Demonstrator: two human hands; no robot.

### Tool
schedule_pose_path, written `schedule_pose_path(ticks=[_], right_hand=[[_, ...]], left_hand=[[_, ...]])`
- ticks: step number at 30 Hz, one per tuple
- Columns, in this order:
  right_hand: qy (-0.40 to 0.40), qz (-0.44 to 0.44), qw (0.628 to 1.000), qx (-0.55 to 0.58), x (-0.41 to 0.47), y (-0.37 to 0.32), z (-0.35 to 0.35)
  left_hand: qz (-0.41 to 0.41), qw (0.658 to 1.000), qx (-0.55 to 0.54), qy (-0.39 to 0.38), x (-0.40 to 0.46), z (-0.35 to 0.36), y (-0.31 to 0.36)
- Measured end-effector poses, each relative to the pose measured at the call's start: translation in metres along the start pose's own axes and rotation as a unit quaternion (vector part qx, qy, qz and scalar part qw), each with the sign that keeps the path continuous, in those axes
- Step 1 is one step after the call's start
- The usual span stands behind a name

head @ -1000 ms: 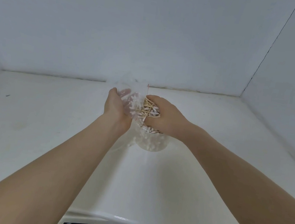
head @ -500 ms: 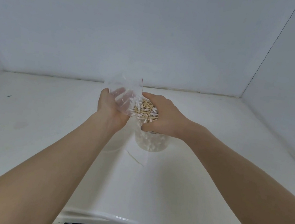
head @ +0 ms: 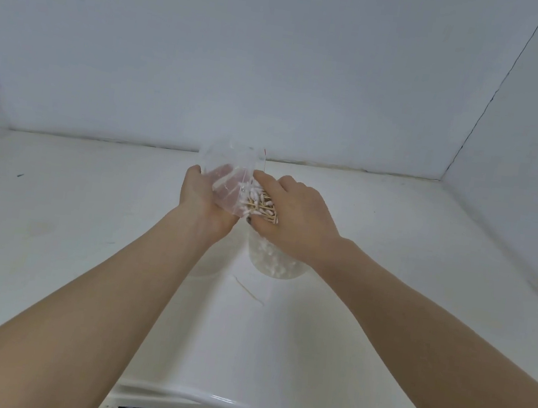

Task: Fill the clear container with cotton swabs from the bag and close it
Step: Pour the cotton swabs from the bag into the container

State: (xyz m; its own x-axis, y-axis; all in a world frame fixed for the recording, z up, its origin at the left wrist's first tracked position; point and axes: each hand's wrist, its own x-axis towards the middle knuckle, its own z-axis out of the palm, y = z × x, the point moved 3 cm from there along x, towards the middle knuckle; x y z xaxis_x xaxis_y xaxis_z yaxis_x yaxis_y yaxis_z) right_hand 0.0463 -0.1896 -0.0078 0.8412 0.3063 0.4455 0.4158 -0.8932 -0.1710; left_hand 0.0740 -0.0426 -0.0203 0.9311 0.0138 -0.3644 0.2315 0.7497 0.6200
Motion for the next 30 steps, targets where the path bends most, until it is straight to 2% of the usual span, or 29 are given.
schedule_pose_path(ticks=[10, 19, 25, 27, 30], right_hand=[[0.041, 0.032, 0.998, -0.036, 0.0, -0.001, 0.006], [0.042, 0.057, 0.997, -0.012, -0.004, -0.001, 0.009], [0.021, 0.074, 0.997, 0.011, -0.007, -0.001, 0.006], [0.016, 0.079, 0.997, 0.016, -0.007, -0.001, 0.005], [0.004, 0.087, 0.995, 0.037, -0.007, 0.001, 0.004]], left_hand=[[0.001, 0.999, 0.045, -0.023, -0.012, 0.006, 0.003], [0.025, 0.997, 0.017, 0.068, -0.008, -0.021, 0.022], [-0.004, 0.992, 0.004, 0.125, -0.004, -0.041, 0.024], [-0.006, 0.987, 0.095, 0.133, -0.006, -0.043, 0.025], [-0.019, 0.958, 0.254, 0.133, -0.009, -0.044, 0.025]])
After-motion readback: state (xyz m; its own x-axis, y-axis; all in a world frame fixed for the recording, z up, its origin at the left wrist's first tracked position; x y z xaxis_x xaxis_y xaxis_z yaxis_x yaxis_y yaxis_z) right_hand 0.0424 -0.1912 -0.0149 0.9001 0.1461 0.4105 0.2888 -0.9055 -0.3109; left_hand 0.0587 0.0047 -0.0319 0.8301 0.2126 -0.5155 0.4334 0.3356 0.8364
